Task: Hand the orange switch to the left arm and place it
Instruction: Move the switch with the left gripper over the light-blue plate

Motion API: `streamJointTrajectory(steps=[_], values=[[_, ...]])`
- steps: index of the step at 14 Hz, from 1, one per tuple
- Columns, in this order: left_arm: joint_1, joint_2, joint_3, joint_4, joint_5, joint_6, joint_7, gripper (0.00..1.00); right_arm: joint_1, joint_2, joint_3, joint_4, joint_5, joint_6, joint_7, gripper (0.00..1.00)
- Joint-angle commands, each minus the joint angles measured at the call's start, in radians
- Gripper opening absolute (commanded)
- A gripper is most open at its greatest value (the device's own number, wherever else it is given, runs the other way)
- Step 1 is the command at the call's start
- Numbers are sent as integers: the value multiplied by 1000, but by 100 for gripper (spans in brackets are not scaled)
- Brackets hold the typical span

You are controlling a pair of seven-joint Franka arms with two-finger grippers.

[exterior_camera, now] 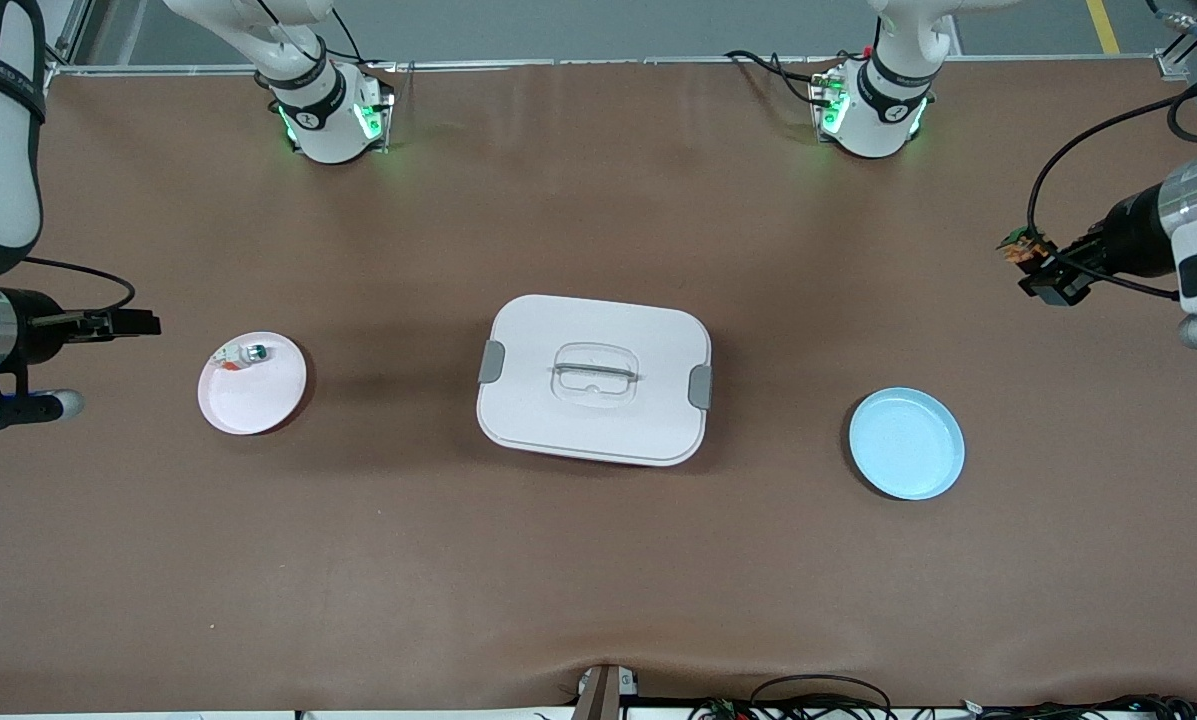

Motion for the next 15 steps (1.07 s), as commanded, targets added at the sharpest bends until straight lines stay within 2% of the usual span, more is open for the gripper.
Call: streamJointTrajectory(steps=[1, 3, 6, 10, 15], values=[[4, 25, -4, -10, 23, 65, -139, 0, -13, -6, 18, 0, -18, -12, 57, 100], [3, 31, -4, -65, 23, 169, -264, 0, -22, -12, 15, 2, -20, -15, 81, 100], [3, 28, -4, -203, 61, 357, -416, 0, -39, -48, 17, 0, -16, -43, 85, 100], [0, 38, -10, -388, 124, 621, -546, 0, -70, -62, 18, -30, 55, -35, 99, 100], [4, 101, -10, -490, 149, 789, -603, 0, -48, -75, 26, -53, 72, -38, 108, 100]])
